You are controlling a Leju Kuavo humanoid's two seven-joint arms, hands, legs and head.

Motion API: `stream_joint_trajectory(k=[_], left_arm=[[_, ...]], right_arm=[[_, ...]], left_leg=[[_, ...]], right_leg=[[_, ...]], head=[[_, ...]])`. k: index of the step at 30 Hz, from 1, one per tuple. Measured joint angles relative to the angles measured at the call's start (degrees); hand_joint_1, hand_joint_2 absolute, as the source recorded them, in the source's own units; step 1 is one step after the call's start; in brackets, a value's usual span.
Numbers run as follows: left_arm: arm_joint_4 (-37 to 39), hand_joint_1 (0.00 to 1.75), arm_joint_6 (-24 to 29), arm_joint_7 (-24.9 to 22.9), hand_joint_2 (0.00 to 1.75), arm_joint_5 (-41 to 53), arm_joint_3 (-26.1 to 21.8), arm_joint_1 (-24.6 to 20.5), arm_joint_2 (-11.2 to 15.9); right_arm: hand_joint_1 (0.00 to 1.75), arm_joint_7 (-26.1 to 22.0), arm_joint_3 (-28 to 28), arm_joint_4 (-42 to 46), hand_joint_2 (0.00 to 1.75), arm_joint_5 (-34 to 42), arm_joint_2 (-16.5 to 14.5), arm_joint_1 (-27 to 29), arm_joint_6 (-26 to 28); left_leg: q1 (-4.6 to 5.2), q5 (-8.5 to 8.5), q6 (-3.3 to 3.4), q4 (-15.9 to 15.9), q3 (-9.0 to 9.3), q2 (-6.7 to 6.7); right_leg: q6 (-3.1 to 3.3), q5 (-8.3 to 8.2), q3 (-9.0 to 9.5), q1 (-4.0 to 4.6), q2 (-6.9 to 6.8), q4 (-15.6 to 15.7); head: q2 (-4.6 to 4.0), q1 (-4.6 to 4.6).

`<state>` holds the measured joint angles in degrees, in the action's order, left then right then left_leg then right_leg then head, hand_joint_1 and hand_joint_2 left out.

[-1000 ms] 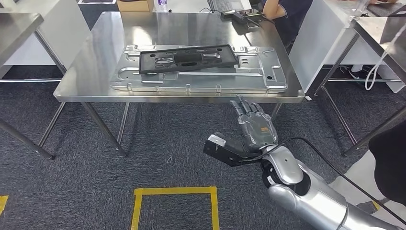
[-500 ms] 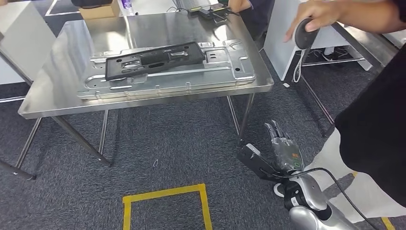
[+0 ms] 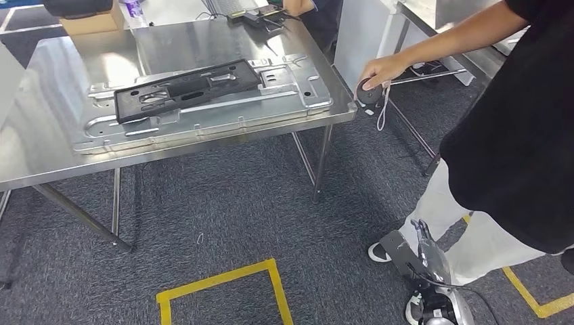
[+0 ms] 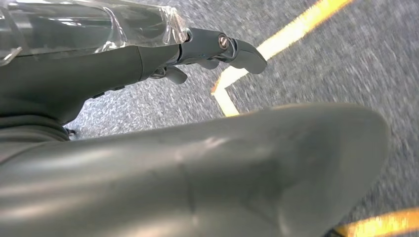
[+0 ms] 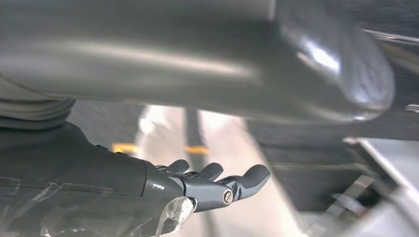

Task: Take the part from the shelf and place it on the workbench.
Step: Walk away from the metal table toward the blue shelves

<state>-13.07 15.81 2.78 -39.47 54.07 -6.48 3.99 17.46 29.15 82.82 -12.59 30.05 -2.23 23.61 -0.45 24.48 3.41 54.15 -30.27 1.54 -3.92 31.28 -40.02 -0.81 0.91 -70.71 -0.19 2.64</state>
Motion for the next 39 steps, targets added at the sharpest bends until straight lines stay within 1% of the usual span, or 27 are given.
stream_joint_trajectory(k=[1,2,4,6,8,9,11,12,14,15,16,17,18,20,22,23,24,26,28,29,30,31,32,33,35,37,39], left_arm=[[0.00,0.00,-0.01,0.02,0.00,0.01,0.00,-0.01,-0.02],[0.00,0.00,-0.02,0.06,0.00,0.02,0.00,-0.04,-0.04],[0.00,0.00,-0.04,0.22,0.00,0.06,0.00,-0.14,-0.08],[0.00,0.00,-0.07,0.39,0.00,0.15,0.03,-0.22,-0.08],[-0.01,0.00,-0.15,0.48,0.00,0.30,0.11,-0.30,-0.10],[-0.01,0.00,-0.21,0.50,0.00,0.35,0.15,-0.38,-0.13],[-0.02,0.00,-0.31,0.50,0.00,0.43,0.21,-0.42,-0.25],[-0.02,0.00,-0.34,0.48,0.00,0.46,0.22,-0.38,-0.29],[-0.02,0.00,-0.38,0.28,0.00,0.52,0.28,-0.24,-0.34],[-0.01,0.00,-0.40,0.12,0.00,0.52,0.33,-0.20,-0.34],[-0.01,0.00,-0.45,-0.04,0.00,0.52,0.40,-0.22,-0.34],[-0.01,0.00,-0.51,-0.19,0.00,0.52,0.48,-0.26,-0.34],[-0.01,0.00,-0.59,-0.27,0.00,0.55,0.54,-0.35,-0.34],[-0.02,0.00,-0.67,-0.45,0.00,0.59,0.62,-0.53,-0.34],[-0.02,0.00,-0.66,-0.56,0.00,0.58,0.66,-0.72,-0.34],[-0.02,0.00,-0.63,-0.57,0.00,0.54,0.67,-0.83,-0.37],[-0.02,0.00,-0.61,-0.57,0.00,0.48,0.68,-0.99,-0.47],[-0.02,0.00,-0.57,-0.57,0.00,0.39,0.69,-1.17,-0.67],[-0.02,0.00,-0.53,-0.68,0.00,0.37,0.70,-0.93,-0.73],[-0.02,0.00,-0.50,-0.79,0.00,0.36,0.70,-0.72,-0.73],[-0.02,0.00,-0.48,-0.87,0.00,0.35,0.70,-0.56,-0.74],[-0.02,0.00,-0.43,-0.91,0.00,0.33,0.70,-0.49,-0.78],[-0.02,0.00,-0.38,-0.90,0.00,0.31,0.71,-0.52,-0.82],[-0.02,0.00,-0.33,-0.84,0.00,0.29,0.71,-0.58,-0.88],[-0.02,0.00,-0.24,-0.70,0.00,0.25,0.72,-0.70,-0.95],[-0.02,0.00,-0.20,-0.45,0.00,0.29,0.72,-0.85,-0.95],[-0.02,0.00,-0.20,-0.20,0.00,0.37,0.75,-1.27,-1.01]], right_arm=[[0.00,-1.94,-0.20,-2.34,0.00,2.09,-0.55,0.37,0.39],[0.00,-4.04,-0.42,-4.98,0.00,4.34,-1.17,0.55,0.56],[0.00,-8.04,-0.83,-10.82,0.00,8.34,-2.57,0.14,0.52],[0.00,-11.56,-1.07,-17.05,0.00,11.90,-4.26,-0.58,0.12],[0.00,-15.84,-1.29,-24.11,0.00,15.88,-6.10,-1.09,-1.00],[0.00,-18.13,-1.42,-27.95,0.00,18.08,-7.05,-1.29,-1.83],[0.00,-21.11,-1.76,-35.67,0.00,21.64,-9.13,-1.88,-3.52],[0.00,-21.61,-1.97,-39.13,0.00,22.89,-10.24,-2.17,-4.34],[0.00,-21.27,-2.37,-45.39,0.00,24.93,-12.42,-2.58,-6.12],[0.00,-20.60,-2.61,-48.18,0.00,26.05,-13.45,-2.54,-7.04],[0.00,-19.50,-2.92,-50.80,0.00,27.36,-14.54,-2.33,-8.00],[0.00,-17.98,-3.35,-53.30,0.00,28.80,-15.56,-2.05,-8.87],[0.00,-15.92,-3.81,-55.39,0.00,30.22,-16.65,-1.79,-9.61],[0.00,-11.66,-4.75,-58.59,0.00,32.46,-18.65,-1.54,-10.60],[0.00,-8.81,-5.60,-61.07,0.00,33.40,-20.46,-1.50,-11.14],[0.00,-8.03,-5.96,-62.23,0.00,33.47,-21.13,-1.41,-11.41],[0.00,-7.50,-6.23,-63.27,0.00,33.33,-21.75,-1.31,-11.70],[0.00,-6.92,-6.50,-64.90,0.00,32.84,-22.94,-1.30,-12.26],[0.00,-6.86,-6.56,-65.93,0.00,32.19,-24.30,-1.56,-12.62],[0.00,-6.95,-6.56,-66.32,0.00,31.69,-24.86,-1.69,-12.79],[0.00,-7.12,-6.54,-66.66,0.00,31.09,-25.44,-1.75,-13.00],[0.00,-7.30,-6.48,-66.97,0.00,30.42,-25.95,-1.76,-13.20],[0.00,-7.44,-6.40,-67.23,0.00,29.83,-26.33,-1.75,-13.34],[0.00,-7.55,-6.29,-67.42,0.00,29.36,-26.69,-1.74,-13.45],[0.00,-7.61,-5.99,-67.64,0.00,28.83,-27.30,-1.93,-13.56],[0.00,-7.63,-5.67,-67.91,0.00,28.40,-27.84,-2.22,-13.81],[0.00,-7.92,-5.37,-68.34,0.00,28.18,-28.12,-2.27,-13.99]], left_leg=[[0.02,0.02,-0.02,0.01,0.00,0.64],[0.02,0.05,-0.07,0.02,0.03,1.30],[0.23,0.27,-0.42,0.16,0.11,2.53],[0.52,0.51,-1.03,0.27,0.20,3.63],[0.48,0.61,-1.61,0.24,0.32,4.61],[0.29,0.94,-1.95,0.51,0.28,4.30],[-0.03,3.29,-2.48,3.57,-0.88,2.16],[-0.09,5.30,-2.61,6.88,-2.29,0.72],[0.01,8.84,-2.52,14.66,-5.67,-0.55],[0.09,9.39,-2.37,16.98,-6.71,-0.79],[0.21,8.83,-2.12,17.12,-6.76,-0.97],[0.37,7.32,-1.77,14.99,-5.76,-1.28],[0.56,5.26,-1.33,11.13,-3.90,-1.98],[0.80,2.23,-0.56,3.47,-0.30,-4.19],[0.99,1.53,-0.31,0.54,1.02,-5.06],[1.03,1.39,-0.21,0.22,1.16,-4.52],[1.00,1.07,0.02,-0.20,1.40,-3.90],[0.73,0.35,0.54,-1.29,1.93,-2.65],[0.65,0.02,0.74,-1.78,2.08,-1.21],[0.67,0.00,0.78,-1.77,2.02,-0.34],[0.66,0.01,0.75,-1.76,1.96,0.50],[0.60,0.03,0.68,-1.73,1.91,1.30],[0.48,0.08,0.54,-1.70,1.90,2.01],[0.34,0.16,0.32,-1.65,1.96,2.66],[0.32,0.52,-0.46,-1.36,2.13,3.89],[0.46,0.82,-1.38,-1.09,2.28,5.12],[0.20,1.02,-2.21,-0.93,2.35,5.92]], right_leg=[[-0.09,-0.69,0.37,-0.12,-0.20,0.39],[-0.16,-2.20,1.83,-0.26,-0.60,2.99],[-0.20,-5.18,6.07,-0.23,-2.84,10.82],[0.44,-6.23,8.12,0.05,-4.24,15.15],[1.39,-6.32,7.88,0.32,-3.28,15.49],[1.75,-6.44,7.79,0.37,-2.76,15.52],[2.45,-6.76,7.64,0.33,-1.74,15.63],[2.77,-6.89,7.53,0.33,-1.20,15.63],[3.25,-7.08,7.30,0.55,0.16,15.62],[3.36,-7.14,7.24,0.70,0.97,15.61],[3.43,-7.19,7.22,0.83,1.76,15.61],[3.46,-7.24,7.24,0.93,2.54,15.61],[3.47,-7.29,7.28,0.99,3.31,15.61],[3.36,-7.44,7.26,1.11,4.75,15.53],[3.04,-7.69,7.04,1.08,5.98,15.46],[2.75,-7.86,6.96,1.01,6.57,15.57],[2.51,-7.93,6.90,0.96,6.48,15.61],[1.92,-6.55,6.08,1.07,4.15,13.92],[1.26,-2.80,3.20,0.86,1.08,7.64],[0.87,-0.97,1.41,0.55,0.41,3.74],[0.51,-0.01,0.26,0.21,0.08,0.97],[0.17,-0.06,0.07,-0.11,-0.19,0.10],[-0.12,-1.08,1.10,-0.40,-0.53,1.57],[-0.37,-2.72,3.22,-0.64,-1.23,5.02],[-0.48,-5.27,7.80,-0.66,-3.96,12.85],[0.27,-5.91,9.47,-0.26,-5.14,16.24],[1.41,-6.10,9.14,0.01,-3.74,16.37]], head=[[0.00,0.00],[0.00,0.00],[0.00,-0.02],[0.00,0.05],[-0.01,0.15],[-0.01,0.16],[0.00,0.19],[0.00,0.21],[-0.01,0.28],[-0.01,0.31],[-0.01,0.33],[-0.01,0.33],[-0.01,0.34],[-0.01,0.34],[-0.01,0.36],[-0.01,0.37],[0.00,0.39],[0.00,0.21],[0.00,0.01],[0.00,0.00],[0.00,0.00],[-0.01,-0.01],[-0.01,-0.03],[-0.01,-0.08],[-0.01,-0.16],[-0.01,-0.02],[0.00,0.16]])
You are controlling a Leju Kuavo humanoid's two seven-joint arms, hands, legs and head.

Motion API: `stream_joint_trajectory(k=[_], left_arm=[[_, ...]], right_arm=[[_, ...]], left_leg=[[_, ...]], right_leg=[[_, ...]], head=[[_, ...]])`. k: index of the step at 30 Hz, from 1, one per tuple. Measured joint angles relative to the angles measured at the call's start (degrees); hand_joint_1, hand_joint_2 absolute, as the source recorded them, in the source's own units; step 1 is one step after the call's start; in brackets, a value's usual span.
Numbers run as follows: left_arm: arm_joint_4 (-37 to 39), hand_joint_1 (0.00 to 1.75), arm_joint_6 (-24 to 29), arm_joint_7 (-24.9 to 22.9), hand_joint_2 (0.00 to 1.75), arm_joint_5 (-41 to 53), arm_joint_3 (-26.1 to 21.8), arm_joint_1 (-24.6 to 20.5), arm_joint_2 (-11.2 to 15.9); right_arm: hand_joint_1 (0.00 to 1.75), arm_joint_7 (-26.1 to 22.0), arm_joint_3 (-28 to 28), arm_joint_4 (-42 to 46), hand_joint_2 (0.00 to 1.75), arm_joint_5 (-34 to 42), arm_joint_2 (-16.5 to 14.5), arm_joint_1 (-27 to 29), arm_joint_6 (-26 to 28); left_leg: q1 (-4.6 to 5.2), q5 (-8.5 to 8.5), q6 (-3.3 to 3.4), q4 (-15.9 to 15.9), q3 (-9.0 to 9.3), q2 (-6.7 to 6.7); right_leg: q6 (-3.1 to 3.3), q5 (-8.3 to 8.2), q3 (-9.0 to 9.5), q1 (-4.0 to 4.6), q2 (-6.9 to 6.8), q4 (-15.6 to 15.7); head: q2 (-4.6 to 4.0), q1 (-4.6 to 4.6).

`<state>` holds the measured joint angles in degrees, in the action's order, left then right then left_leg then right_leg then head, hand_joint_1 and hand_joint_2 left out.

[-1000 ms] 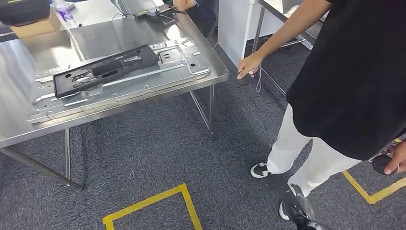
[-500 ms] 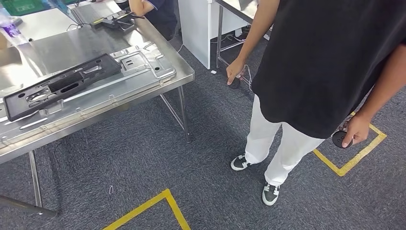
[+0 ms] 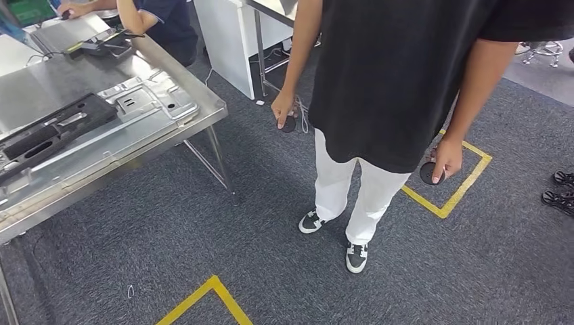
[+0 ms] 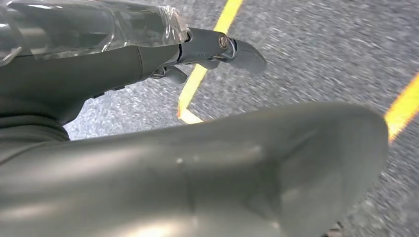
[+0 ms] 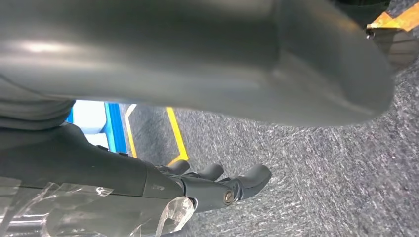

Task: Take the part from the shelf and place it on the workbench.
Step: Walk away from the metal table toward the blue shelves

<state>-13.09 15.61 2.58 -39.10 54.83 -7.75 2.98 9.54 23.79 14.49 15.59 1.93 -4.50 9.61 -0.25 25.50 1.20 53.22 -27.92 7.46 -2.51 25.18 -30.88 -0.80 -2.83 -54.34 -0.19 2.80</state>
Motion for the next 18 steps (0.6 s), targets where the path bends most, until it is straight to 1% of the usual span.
stream_joint_trajectory(k=[1,2,3,4,5,6,7,8,9,10,11,12,13,14,15,16,17,18], left_arm=[[0.00,0.00,0.00,0.04,0.00,0.03,0.05,-0.25,-0.03],[0.00,0.00,-0.01,0.02,0.00,0.04,0.14,-0.43,-0.07],[0.00,0.00,-0.05,-0.05,0.00,0.06,0.24,-0.46,-0.08],[0.00,0.00,-0.09,-0.16,0.00,0.07,0.34,-0.37,-0.08],[0.00,0.00,-0.16,-0.30,0.00,0.07,0.47,-0.21,-0.08],[0.00,0.00,-0.25,-0.42,0.00,0.06,0.60,-0.03,-0.05],[0.00,0.00,-0.31,-0.56,0.00,0.05,0.70,0.08,-0.02],[0.00,0.00,-0.39,-0.70,0.00,0.04,0.80,0.11,0.01],[0.00,0.00,-0.46,-0.81,0.00,0.04,0.84,0.10,0.03],[0.00,0.00,-0.53,-0.92,0.00,0.03,0.86,0.07,0.04],[0.00,0.00,-0.58,-1.01,0.00,0.02,0.87,0.06,0.05],[0.00,0.00,-0.64,-1.06,0.00,0.01,0.88,0.04,0.06],[0.00,0.00,-0.70,-1.10,0.00,0.00,0.90,0.03,0.07],[0.00,0.00,-0.75,-1.12,0.00,0.00,0.92,-0.04,0.07],[0.00,0.00,-0.84,-1.13,0.00,0.00,0.93,-0.16,0.07],[0.00,0.00,-0.97,-1.13,0.00,0.00,0.95,-0.32,0.05],[0.00,0.00,-1.11,-1.13,0.00,-0.02,0.96,-0.43,0.07],[0.01,0.00,-1.25,-1.13,0.00,-0.06,0.96,-0.45,0.09]], right_arm=[[0.00,-0.25,0.14,-0.19,0.00,0.02,-0.11,0.04,0.00],[0.00,-0.55,0.25,-0.34,0.00,0.05,-0.23,0.02,0.04],[0.00,-0.80,0.34,-0.45,0.00,0.08,-0.37,-0.07,0.09],[0.00,-1.03,0.40,-0.55,0.00,0.10,-0.52,-0.20,0.14],[0.00,-1.20,0.47,-0.63,0.00,0.14,-0.67,-0.32,0.17],[0.00,-1.31,0.56,-0.69,0.00,0.20,-0.81,-0.37,0.18],[0.00,-1.34,0.63,-0.79,0.00,0.32,-0.95,-0.36,0.18],[0.00,-1.29,0.70,-0.90,0.00,0.44,-1.04,-0.28,0.17],[0.00,-1.20,0.73,-0.99,0.00,0.56,-1.08,-0.22,0.16],[0.00,-1.05,0.74,-1.08,0.00,0.65,-1.12,-0.19,0.15],[0.00,-0.89,0.74,-1.13,0.00,0.69,-1.13,-0.23,0.14],[0.00,-0.74,0.76,-1.15,0.00,0.72,-1.15,-0.30,0.14],[0.00,-0.63,0.78,-1.18,0.00,0.74,-1.17,-0.31,0.13],[0.00,-0.56,0.79,-1.24,0.00,0.74,-1.18,-0.24,0.13],[0.00,-0.50,0.81,-1.34,0.00,0.74,-1.20,-0.08,0.10],[0.00,-0.45,0.83,-1.48,0.00,0.73,-1.20,0.09,0.07],[0.00,-0.40,0.86,-1.62,0.00,0.70,-1.20,0.20,0.04],[0.00,-0.36,0.93,-1.72,0.00,0.67,-1.20,0.19,0.02]], left_leg=[[-0.23,0.54,-0.36,0.56,-0.14,-0.72],[-0.45,1.69,-0.62,2.12,-0.73,-2.05],[-0.61,3.43,-0.82,4.87,-1.88,-3.72],[-0.64,5.53,-0.88,8.77,-3.54,-5.22],[-0.65,7.39,-0.90,12.96,-5.44,-6.05],[-0.65,8.47,-0.91,16.19,-6.95,-6.47],[-0.65,8.50,-0.90,17.60,-7.66,-6.71],[-0.67,7.41,-0.86,16.67,-7.30,-6.89],[-0.73,5.54,-0.83,13.66,-5.97,-7.25],[-0.87,3.46,-0.79,9.62,-4.16,-8.24],[-0.98,1.84,-0.72,5.61,-2.44,-9.47],[-1.04,0.85,-0.65,2.82,-1.29,-10.52],[-1.00,0.52,-0.54,1.39,-0.76,-11.17],[-0.83,0.54,-0.32,0.93,-0.66,-11.07],[-0.79,0.43,0.04,0.90,-0.73,-10.56],[-0.79,0.21,0.47,0.65,-0.66,-10.00],[-0.84,-0.03,0.90,0.38,-0.62,-9.45],[-0.90,-0.25,1.30,0.13,-0.59,-8.77]], right_leg=[[0.41,-0.13,-0.09,0.01,0.62,0.07],[0.83,-0.31,-0.14,-0.03,1.19,0.14],[1.19,-0.50,-0.19,-0.09,1.80,0.20],[1.43,-0.61,-0.34,-0.01,2.53,0.19],[1.67,-0.73,-0.47,0.09,3.39,0.18],[1.81,-0.81,-0.56,0.18,4.35,0.17],[1.88,-0.87,-0.62,0.24,5.36,0.15],[1.90,-0.92,-0.61,0.25,6.29,0.13],[1.87,-0.97,-0.57,0.21,7.18,0.11],[1.79,-1.02,-0.56,0.17,8.00,0.08],[1.62,-1.02,-0.67,0.26,8.78,-0.11],[1.38,-1.07,-0.85,0.32,9.53,-0.26],[1.11,-1.13,-1.08,0.33,10.17,-0.38],[0.74,-1.21,-1.30,0.31,10.77,-0.42],[0.37,-1.34,-1.46,0.20,11.27,-0.31],[0.10,-1.13,-1.73,0.16,10.69,-0.61],[-0.16,-0.37,-2.29,0.22,9.32,-1.65],[-0.34,1.08,-3.39,0.26,7.54,-3.91]], head=[[0.00,0.02],[0.00,0.07],[0.01,0.10],[0.00,0.15],[0.00,0.19],[0.00,0.20],[-0.01,0.22],[-0.01,0.22],[-0.01,0.23],[-0.01,0.23],[-0.01,0.25],[-0.01,0.25],[-0.01,0.25],[-0.01,0.24],[-0.01,0.21],[-0.01,0.21],[0.00,0.12],[0.00,0.04]])
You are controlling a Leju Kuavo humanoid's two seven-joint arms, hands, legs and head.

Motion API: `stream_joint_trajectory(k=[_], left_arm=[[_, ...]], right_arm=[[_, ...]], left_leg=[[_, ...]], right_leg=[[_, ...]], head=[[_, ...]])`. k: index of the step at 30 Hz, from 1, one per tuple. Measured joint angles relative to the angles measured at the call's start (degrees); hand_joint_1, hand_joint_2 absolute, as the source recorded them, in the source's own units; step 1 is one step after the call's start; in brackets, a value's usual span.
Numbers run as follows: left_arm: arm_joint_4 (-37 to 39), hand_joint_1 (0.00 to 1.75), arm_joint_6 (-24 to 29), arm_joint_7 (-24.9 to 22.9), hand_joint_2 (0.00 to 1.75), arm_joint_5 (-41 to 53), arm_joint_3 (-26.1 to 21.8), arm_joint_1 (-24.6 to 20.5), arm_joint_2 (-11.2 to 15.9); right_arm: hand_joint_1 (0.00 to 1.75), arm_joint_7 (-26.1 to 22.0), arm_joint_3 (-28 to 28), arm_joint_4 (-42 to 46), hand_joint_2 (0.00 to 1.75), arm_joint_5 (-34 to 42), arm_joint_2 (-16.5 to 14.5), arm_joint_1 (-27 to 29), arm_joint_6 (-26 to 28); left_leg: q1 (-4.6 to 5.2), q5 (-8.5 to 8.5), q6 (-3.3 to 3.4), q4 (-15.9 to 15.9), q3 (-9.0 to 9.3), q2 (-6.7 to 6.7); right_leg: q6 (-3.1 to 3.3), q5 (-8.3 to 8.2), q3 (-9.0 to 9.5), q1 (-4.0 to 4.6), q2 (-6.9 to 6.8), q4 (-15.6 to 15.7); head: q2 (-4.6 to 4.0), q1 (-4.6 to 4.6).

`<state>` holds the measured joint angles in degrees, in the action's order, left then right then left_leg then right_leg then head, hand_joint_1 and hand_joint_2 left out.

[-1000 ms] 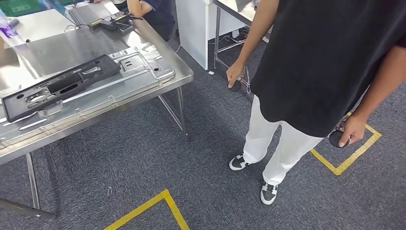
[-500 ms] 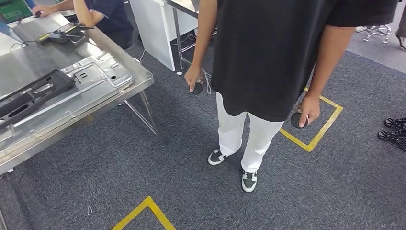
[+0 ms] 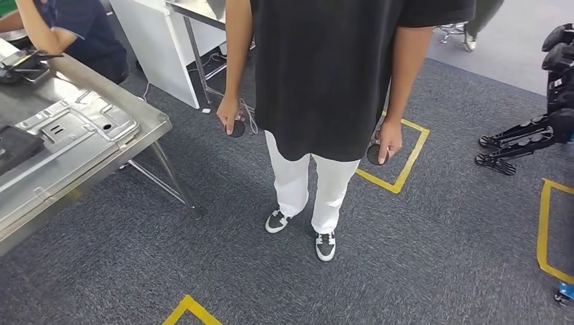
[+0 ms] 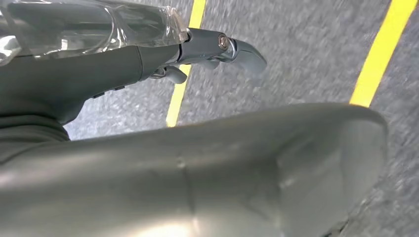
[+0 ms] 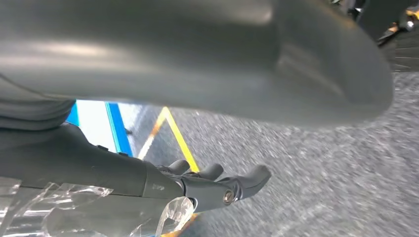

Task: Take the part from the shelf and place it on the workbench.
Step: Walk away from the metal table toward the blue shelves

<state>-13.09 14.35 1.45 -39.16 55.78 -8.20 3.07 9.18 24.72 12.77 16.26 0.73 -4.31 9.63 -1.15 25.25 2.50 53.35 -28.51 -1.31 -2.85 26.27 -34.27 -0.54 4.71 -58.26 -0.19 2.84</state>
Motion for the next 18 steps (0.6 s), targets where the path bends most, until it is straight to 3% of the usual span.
stream_joint_trajectory(k=[1,2,3,4,5,6,8,10,11,13,15,17,18], left_arm=[[0.00,0.00,-0.20,-0.01,0.00,-0.04,0.00,0.07,0.02],[0.00,0.00,-0.54,-0.03,0.00,-0.11,-0.01,0.23,0.05],[0.00,0.00,-1.05,-0.08,0.00,-0.19,-0.01,0.36,0.05],[-0.01,0.00,-1.74,-0.11,0.00,-0.23,0.00,0.43,0.04],[-0.01,0.00,-2.37,-0.15,0.00,-0.26,0.02,0.42,0.03],[-0.01,0.00,-2.80,-0.16,0.00,-0.27,0.04,0.39,-0.01],[-0.01,0.00,-3.11,-0.16,0.00,-0.26,0.09,0.36,-0.02],[-0.01,0.00,-3.13,-0.23,0.00,-0.27,0.12,0.34,0.04],[-0.01,0.00,-3.13,-0.32,0.00,-0.27,0.13,0.28,0.07],[-0.01,0.00,-3.13,-0.61,0.00,-0.27,0.16,0.03,0.04],[-0.01,0.00,-3.09,-0.87,0.00,-0.24,0.20,-0.08,0.00],[-0.01,0.00,-3.01,-1.04,0.00,-0.20,0.28,0.23,-0.07],[0.00,0.00,-2.96,-1.15,0.00,-0.19,0.32,0.49,-0.09]], right_arm=[[0.00,0.02,0.09,-0.04,0.00,-0.04,-0.01,-0.07,-0.01],[0.00,0.01,0.17,-0.05,0.00,-0.08,-0.02,-0.15,-0.01],[0.00,-0.02,0.25,-0.05,0.00,-0.13,-0.03,-0.22,-0.01],[0.00,-0.05,0.32,-0.05,0.00,-0.24,-0.03,-0.25,-0.02],[0.00,-0.08,0.39,-0.05,0.00,-0.37,-0.01,-0.24,-0.02],[0.00,-0.07,0.49,-0.06,0.00,-0.49,0.03,-0.24,-0.03],[0.00,0.04,0.68,-0.07,0.00,-0.60,0.09,-0.33,-0.02],[0.00,0.14,0.84,-0.07,0.00,-0.52,0.08,-0.54,-0.01],[0.00,0.16,0.93,-0.08,0.00,-0.43,0.07,-0.61,0.01],[0.00,0.19,1.11,-0.09,0.00,-0.21,0.21,-0.57,0.02],[0.00,0.24,1.20,-0.10,0.00,-0.06,0.41,-0.58,0.00],[0.00,0.30,1.28,-0.11,0.00,0.08,0.53,-0.74,-0.01],[0.00,0.38,1.33,-0.11,0.00,0.20,0.55,-0.81,-0.01]], left_leg=[[0.07,-0.09,0.24,-0.08,0.03,0.75],[0.15,-0.08,0.37,-0.09,0.00,1.55],[0.23,-0.05,0.46,-0.08,-0.01,2.41],[0.24,-0.02,0.41,-0.07,-0.02,3.23],[0.19,0.06,0.32,-0.03,-0.01,3.97],[0.12,0.17,0.15,0.02,0.05,4.64],[0.15,0.66,-0.55,0.34,0.28,5.85],[0.44,1.26,-1.39,0.75,0.56,7.10],[0.56,1.46,-1.72,0.86,0.69,7.73],[0.24,1.90,-2.19,1.06,0.97,8.40],[-0.17,4.09,-2.50,3.98,-0.08,6.09],[-0.13,7.86,-2.38,11.36,-3.45,3.06],[-0.03,9.22,-2.22,15.23,-5.36,2.43]], right_leg=[[-0.11,1.97,-1.58,-0.02,-1.99,-3.40],[-0.30,3.93,-3.42,-0.09,-3.12,-7.37],[-0.50,5.28,-5.05,-0.26,-3.59,-10.87],[-0.70,5.56,-5.87,-0.45,-3.83,-12.73],[-0.93,4.81,-5.67,-0.67,-4.08,-12.49],[-1.15,3.23,-4.37,-0.90,-4.52,-10.09],[-1.52,0.03,-0.32,-1.06,-7.21,-2.52],[-1.00,-0.99,1.78,-0.81,-9.16,1.71],[-0.53,-0.81,1.79,-0.56,-9.13,2.06],[0.46,-0.90,1.51,-0.40,-7.54,1.99],[1.20,-1.15,1.40,-0.39,-6.24,2.08],[1.77,-1.34,1.29,-0.20,-4.89,2.09],[2.00,-1.42,1.25,0.02,-4.07,2.09]], head=[[0.01,-0.08],[0.01,-0.15],[0.01,-0.16],[0.01,-0.16],[0.00,-0.16],[0.00,-0.17],[0.00,-0.19],[0.01,-0.04],[0.01,0.06],[0.00,0.22],[0.00,0.25],[0.01,0.31],[0.00,0.35]])
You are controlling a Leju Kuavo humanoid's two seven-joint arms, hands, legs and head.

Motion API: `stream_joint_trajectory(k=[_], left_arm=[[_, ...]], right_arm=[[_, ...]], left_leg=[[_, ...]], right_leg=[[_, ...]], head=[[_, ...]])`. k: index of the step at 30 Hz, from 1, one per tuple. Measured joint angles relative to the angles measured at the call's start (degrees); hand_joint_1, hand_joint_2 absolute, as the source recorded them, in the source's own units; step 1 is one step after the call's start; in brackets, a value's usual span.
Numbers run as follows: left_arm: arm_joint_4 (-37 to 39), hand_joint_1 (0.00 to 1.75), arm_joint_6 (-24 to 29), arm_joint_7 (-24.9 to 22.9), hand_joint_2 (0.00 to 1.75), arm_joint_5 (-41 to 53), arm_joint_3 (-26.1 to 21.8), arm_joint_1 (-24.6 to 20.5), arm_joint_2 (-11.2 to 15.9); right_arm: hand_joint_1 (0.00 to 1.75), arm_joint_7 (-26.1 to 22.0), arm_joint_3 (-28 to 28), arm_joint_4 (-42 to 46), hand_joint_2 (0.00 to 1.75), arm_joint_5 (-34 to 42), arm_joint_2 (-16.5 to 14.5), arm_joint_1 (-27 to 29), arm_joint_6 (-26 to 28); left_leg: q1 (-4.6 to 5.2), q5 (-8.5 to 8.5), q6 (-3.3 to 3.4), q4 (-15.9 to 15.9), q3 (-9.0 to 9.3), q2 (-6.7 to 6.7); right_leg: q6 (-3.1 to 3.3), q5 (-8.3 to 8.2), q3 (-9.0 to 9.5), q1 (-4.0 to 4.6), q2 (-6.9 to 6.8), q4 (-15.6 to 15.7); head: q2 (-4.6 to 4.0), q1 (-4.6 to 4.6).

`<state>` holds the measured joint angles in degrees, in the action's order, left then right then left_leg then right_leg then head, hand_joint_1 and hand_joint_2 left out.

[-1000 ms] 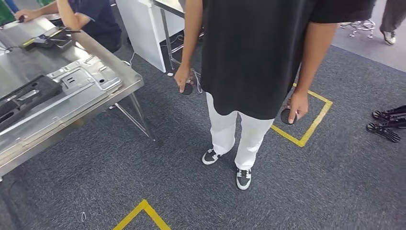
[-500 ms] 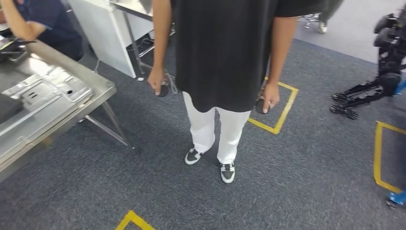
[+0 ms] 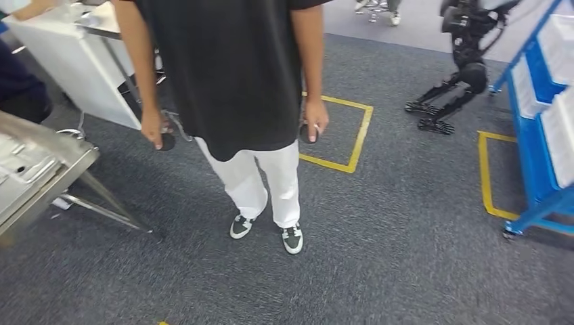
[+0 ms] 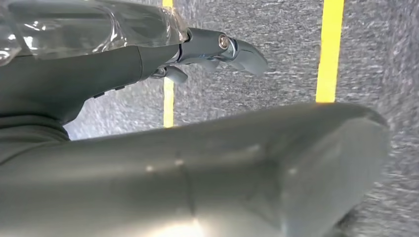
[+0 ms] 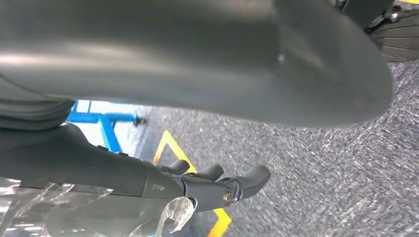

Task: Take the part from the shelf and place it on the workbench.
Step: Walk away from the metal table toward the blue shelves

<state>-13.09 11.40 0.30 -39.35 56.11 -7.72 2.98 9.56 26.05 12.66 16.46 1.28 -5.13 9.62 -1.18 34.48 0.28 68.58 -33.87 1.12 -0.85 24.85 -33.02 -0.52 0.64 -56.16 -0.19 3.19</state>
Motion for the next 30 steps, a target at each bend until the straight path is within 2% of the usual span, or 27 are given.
stream_joint_trajectory(k=[1,2,3,4,5,6,7,8,9,10,12,14,15,16,17,18,19,20,21,22,23,25,26,27,29,30], left_arm=[[0.01,0.00,0.08,-0.09,0.00,0.01,0.03,0.25,-0.01],[0.01,0.00,0.18,-0.16,0.00,0.02,0.04,0.41,0.00],[0.02,0.00,0.28,-0.18,0.00,0.04,0.05,0.45,0.01],[0.02,0.00,0.41,-0.16,0.00,0.09,0.06,0.44,0.01],[0.02,0.00,0.54,-0.13,0.00,0.15,0.07,0.41,0.02],[0.02,0.00,0.67,-0.09,0.00,0.20,0.07,0.37,0.02],[0.02,0.00,0.79,-0.05,0.00,0.25,0.07,0.35,0.02],[0.02,0.00,0.88,-0.01,0.00,0.27,0.07,0.29,0.01],[0.01,0.00,0.94,0.02,0.00,0.28,0.08,0.20,-0.02],[0.01,0.00,0.97,0.04,0.00,0.28,0.08,0.05,-0.09],[-0.01,0.00,1.03,0.09,0.00,0.28,0.08,-0.17,-0.21],[-0.01,0.00,1.10,0.15,0.00,0.27,0.08,-0.09,-0.25],[-0.01,0.00,1.12,0.16,0.00,0.29,0.09,0.01,-0.25],[-0.01,0.00,1.06,0.16,0.00,0.36,0.09,0.08,-0.26],[-0.01,0.00,0.95,0.16,0.00,0.54,0.11,0.09,-0.28],[-0.01,0.00,0.83,0.16,0.00,0.76,0.17,0.06,-0.32],[-0.01,0.00,0.73,0.16,0.00,0.99,0.28,0.03,-0.35],[-0.01,0.00,0.67,0.12,0.00,1.17,0.43,0.00,-0.36],[0.00,0.00,0.67,0.03,0.00,1.25,0.60,-0.04,-0.36],[0.00,0.00,0.67,-0.07,0.00,1.28,0.77,-0.09,-0.35],[0.00,0.00,0.67,-0.17,0.00,1.29,0.90,-0.17,-0.34],[-0.01,0.00,0.67,-0.26,0.00,1.37,1.09,-0.51,-0.34],[-0.01,0.00,0.68,-0.25,0.00,1.46,1.18,-0.71,-0.34],[-0.01,0.00,0.74,-0.25,0.00,1.62,1.27,-0.86,-0.34],[-0.01,0.00,0.93,-0.30,0.00,2.03,1.44,-0.93,-0.32],[-0.01,0.00,1.05,-0.45,0.00,2.19,1.49,-0.90,-0.26]], right_arm=[[0.00,0.10,0.05,0.00,0.00,0.11,-0.01,0.01,0.01],[0.00,0.21,0.09,0.00,0.00,0.21,-0.02,0.09,0.03],[0.00,0.34,0.13,-0.01,0.00,0.29,-0.02,0.21,0.07],[0.00,0.43,0.17,-0.01,0.00,0.34,-0.02,0.29,0.11],[0.00,0.48,0.21,-0.02,0.00,0.45,-0.03,0.29,0.14],[0.00,0.53,0.24,-0.02,0.00,0.70,-0.05,0.22,0.15],[0.00,0.57,0.26,-0.02,0.00,1.06,-0.07,0.15,0.11],[0.00,0.69,0.26,-0.02,0.00,1.52,-0.09,0.14,0.05],[0.00,0.85,0.26,-0.04,0.00,2.02,-0.10,0.22,-0.02],[0.00,1.02,0.26,-0.10,0.00,2.39,-0.04,0.34,-0.10],[0.00,1.39,0.26,-0.22,0.00,2.76,0.04,0.51,-0.17],[0.00,1.57,0.26,-0.26,0.00,2.77,0.06,0.43,-0.18],[0.00,1.59,0.26,-0.26,0.00,2.80,0.04,0.39,-0.16],[0.00,1.59,0.26,-0.26,0.00,2.86,0.02,0.36,-0.15],[0.00,1.62,0.26,-0.26,0.00,2.99,0.01,0.38,-0.13],[0.00,1.66,0.26,-0.26,0.00,3.12,0.01,0.40,-0.05],[0.00,1.70,0.26,-0.26,0.00,3.23,0.03,0.41,0.06],[0.00,1.77,0.26,-0.26,0.00,3.37,0.05,0.37,0.30],[0.00,1.86,0.26,-0.26,0.00,3.55,0.07,0.26,0.65],[0.00,1.95,0.25,-0.26,0.00,3.75,0.07,0.15,1.03],[0.00,2.04,0.25,-0.26,0.00,3.94,0.08,0.08,1.37],[0.00,2.14,0.24,-0.26,0.00,4.12,0.17,0.19,1.83],[0.00,2.18,0.24,-0.26,0.00,4.14,0.25,0.27,2.10],[0.00,2.23,0.24,-0.26,0.00,4.09,0.34,0.31,2.44],[0.00,2.26,0.25,-0.26,0.00,3.87,0.47,0.16,3.11],[0.00,2.21,0.26,-0.26,0.00,3.68,0.50,0.08,3.35]], left_leg=[[0.19,0.50,0.26,2.56,-1.39,-0.32],[0.41,-0.18,0.69,2.97,-1.87,-0.56],[0.70,-1.84,1.22,1.08,-1.35,-0.89],[1.03,-4.02,1.81,-2.50,0.01,-1.63],[1.31,-5.93,2.33,-6.59,1.62,-2.94],[1.50,-7.26,2.58,-9.88,2.94,-3.99],[1.61,-7.90,2.66,-11.92,3.78,-4.74],[1.71,-7.97,2.67,-12.69,4.06,-4.88],[1.75,-8.12,2.70,-12.86,4.10,-4.28],[1.71,-8.37,2.91,-13.11,4.13,-3.69],[1.52,-8.98,3.46,-13.69,4.14,-2.49],[1.48,-9.24,3.83,-13.92,4.04,-1.06],[1.49,-9.24,3.93,-13.91,3.96,-0.25],[1.48,-9.23,3.94,-13.90,3.90,0.58],[1.42,-9.22,3.91,-13.89,3.86,1.34],[1.33,-9.20,3.84,-13.88,3.86,2.04],[1.23,-9.15,3.71,-13.86,3.92,2.72],[1.23,-9.07,3.47,-13.82,4.01,3.33],[1.33,-8.92,3.13,-13.71,4.10,3.92],[1.45,-8.82,2.74,-13.65,4.19,4.50],[1.57,-8.75,2.36,-13.63,4.29,5.04],[1.46,-8.63,1.63,-13.59,4.45,5.82],[1.28,-8.17,1.24,-13.10,4.35,5.13],[1.10,-7.12,0.85,-11.64,3.82,3.83],[0.76,-3.47,0.26,-5.35,1.18,0.74],[0.68,-1.64,0.10,-1.34,-0.62,-0.03]], right_leg=[[0.13,-0.05,-0.01,0.22,0.89,0.00],[0.20,-0.10,0.02,0.46,1.74,0.00],[0.24,-0.16,0.05,0.58,2.60,0.00],[0.25,-0.24,0.07,0.63,3.39,-0.01],[0.20,-0.33,0.05,0.78,4.13,-0.05],[0.13,-0.41,-0.01,0.86,4.87,-0.09],[-0.02,-0.52,-0.13,0.91,5.54,-0.12],[-0.22,-0.63,-0.26,0.90,6.16,-0.12],[-0.49,-0.78,-0.43,0.80,6.77,-0.06],[-0.72,-0.79,-0.60,0.72,6.79,-0.17],[-1.25,0.81,-1.63,0.80,4.34,-2.19],[-1.84,4.80,-4.26,0.66,1.12,-8.40],[-2.15,6.62,-5.76,0.45,0.50,-12.06],[-2.42,7.66,-6.74,0.22,0.25,-14.77],[-2.67,7.60,-6.75,0.01,0.06,-15.51],[-2.88,6.57,-5.63,-0.18,-0.21,-14.04],[-3.05,4.92,-3.56,-0.34,-0.76,-10.69],[-3.18,3.42,-1.11,-0.41,-2.05,-6.53],[-3.07,2.30,0.86,-0.31,-3.11,-2.93],[-2.80,1.72,2.08,-0.20,-3.87,-0.57],[-2.43,1.62,2.50,-0.03,-4.19,0.51],[-1.53,1.38,2.35,0.11,-3.02,0.82],[-1.17,1.22,2.32,0.08,-2.48,0.94],[-0.82,1.03,2.29,-0.02,-1.98,1.04],[-0.29,0.70,2.11,-0.14,-0.78,1.11],[-0.13,0.58,1.99,-0.11,-0.07,1.09]], head=[[0.01,0.04],[0.00,0.07],[0.00,0.09],[0.00,0.10],[-0.01,0.10],[-0.01,0.09],[-0.01,0.08],[-0.01,0.06],[0.00,0.04],[0.00,0.05],[0.00,-0.09],[-0.01,-0.27],[0.00,-0.28],[0.00,-0.28],[0.00,-0.28],[0.00,-0.28],[-0.01,-0.28],[-0.01,-0.30],[-0.01,-0.33],[-0.01,-0.29],[-0.01,-0.27],[-0.01,-0.17],[0.00,-0.17],[0.00,-0.15],[0.01,-0.10],[0.00,-0.08]])
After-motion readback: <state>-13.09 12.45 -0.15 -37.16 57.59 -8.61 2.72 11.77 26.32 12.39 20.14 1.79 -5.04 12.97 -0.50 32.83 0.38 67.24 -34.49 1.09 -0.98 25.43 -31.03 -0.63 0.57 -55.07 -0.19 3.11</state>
